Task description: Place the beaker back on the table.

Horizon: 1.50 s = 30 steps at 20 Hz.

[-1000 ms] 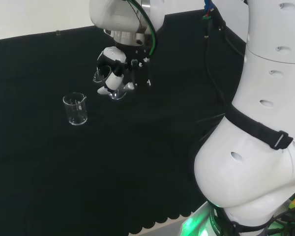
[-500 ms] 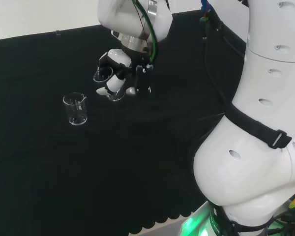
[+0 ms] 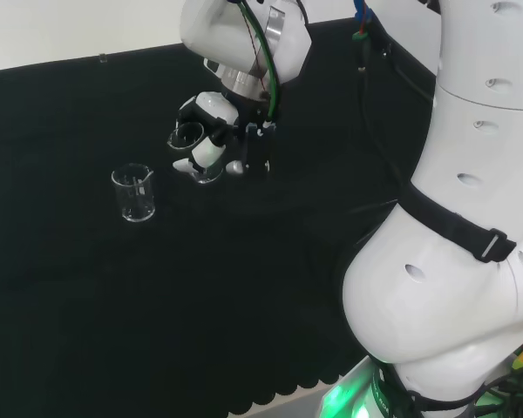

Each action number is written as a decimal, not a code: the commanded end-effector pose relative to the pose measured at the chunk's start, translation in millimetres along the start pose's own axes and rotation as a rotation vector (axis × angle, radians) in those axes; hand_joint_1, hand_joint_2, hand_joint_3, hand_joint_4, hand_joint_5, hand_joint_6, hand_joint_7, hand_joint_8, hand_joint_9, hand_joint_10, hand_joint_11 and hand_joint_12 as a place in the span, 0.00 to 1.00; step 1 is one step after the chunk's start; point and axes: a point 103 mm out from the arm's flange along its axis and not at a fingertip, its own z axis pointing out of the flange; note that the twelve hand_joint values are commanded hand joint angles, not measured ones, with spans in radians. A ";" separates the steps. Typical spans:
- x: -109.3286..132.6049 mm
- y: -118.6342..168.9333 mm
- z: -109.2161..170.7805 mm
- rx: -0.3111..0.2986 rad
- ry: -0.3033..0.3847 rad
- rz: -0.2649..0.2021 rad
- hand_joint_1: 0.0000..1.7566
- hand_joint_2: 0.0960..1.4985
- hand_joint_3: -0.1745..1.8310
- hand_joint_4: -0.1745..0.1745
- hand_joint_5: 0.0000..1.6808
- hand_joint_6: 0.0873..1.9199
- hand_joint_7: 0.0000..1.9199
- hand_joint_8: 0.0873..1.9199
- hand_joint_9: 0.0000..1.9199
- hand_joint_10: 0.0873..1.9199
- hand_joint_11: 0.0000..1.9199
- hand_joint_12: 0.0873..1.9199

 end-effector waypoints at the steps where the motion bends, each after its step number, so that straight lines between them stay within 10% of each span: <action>1: -3.7 -5.3 8.8 -0.028 0.041 -0.009 0.82 0.29 0.55 0.00 0.65 0.47 0.70 0.38 0.70 0.37 0.66 0.38; 30: 4.2 3.7 35.7 -0.028 0.072 -0.018 0.82 0.29 0.54 0.00 0.65 0.46 0.70 0.37 0.70 0.36 0.66 0.38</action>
